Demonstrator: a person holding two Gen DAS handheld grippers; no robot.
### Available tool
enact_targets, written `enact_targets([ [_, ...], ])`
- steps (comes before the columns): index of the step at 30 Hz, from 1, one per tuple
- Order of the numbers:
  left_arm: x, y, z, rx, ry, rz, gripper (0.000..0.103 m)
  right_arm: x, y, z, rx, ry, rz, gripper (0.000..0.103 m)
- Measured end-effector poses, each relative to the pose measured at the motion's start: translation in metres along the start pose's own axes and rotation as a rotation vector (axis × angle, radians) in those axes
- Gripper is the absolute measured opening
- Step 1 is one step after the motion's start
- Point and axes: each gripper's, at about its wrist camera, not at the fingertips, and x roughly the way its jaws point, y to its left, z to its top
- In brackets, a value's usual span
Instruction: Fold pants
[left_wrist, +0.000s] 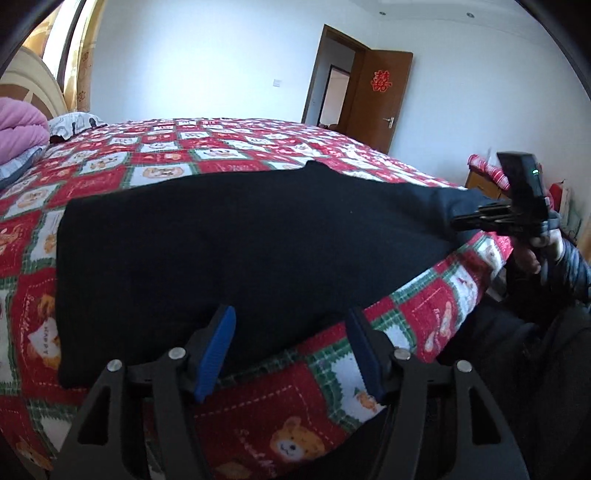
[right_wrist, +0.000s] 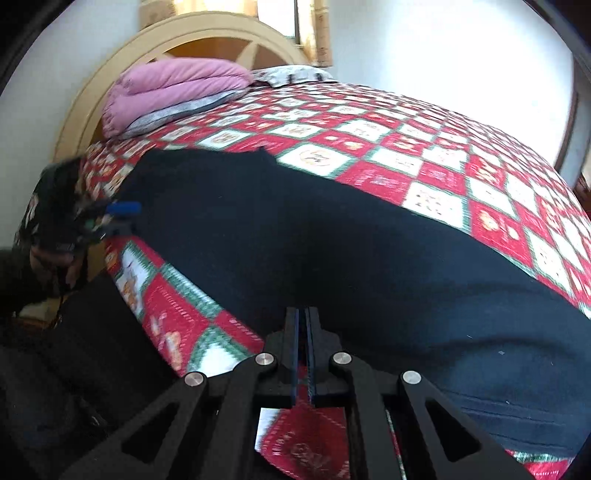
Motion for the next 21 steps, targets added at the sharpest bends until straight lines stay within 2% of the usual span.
enact_targets([
  [4, -0.009, 0.007, 0.011, -0.073, -0.038, -0.002, 0.065, -0.002, -0.024, 0.002, 0.126, -0.007, -0.03, 0.004],
  [7, -0.016, -0.003, 0.027, -0.068, -0.086, 0.017, 0.072, -0.012, -0.043, -0.001, 0.238, -0.02, -0.058, 0.004],
  [10, -0.011, -0.018, 0.042, -0.033, -0.111, 0.02, 0.078, -0.032, -0.064, -0.009, 0.348, -0.063, -0.046, 0.004],
  [15, 0.026, -0.062, 0.068, 0.042, -0.083, -0.033, 0.078, -0.083, -0.125, -0.037, 0.594, -0.187, -0.101, 0.004],
  [18, 0.047, -0.085, 0.075, 0.069, -0.072, -0.068, 0.078, -0.115, -0.167, -0.062, 0.768, -0.262, -0.184, 0.004],
  [21, 0.07, -0.103, 0.075, 0.052, -0.055, -0.1, 0.078, -0.148, -0.204, -0.092, 0.946, -0.342, -0.236, 0.004],
])
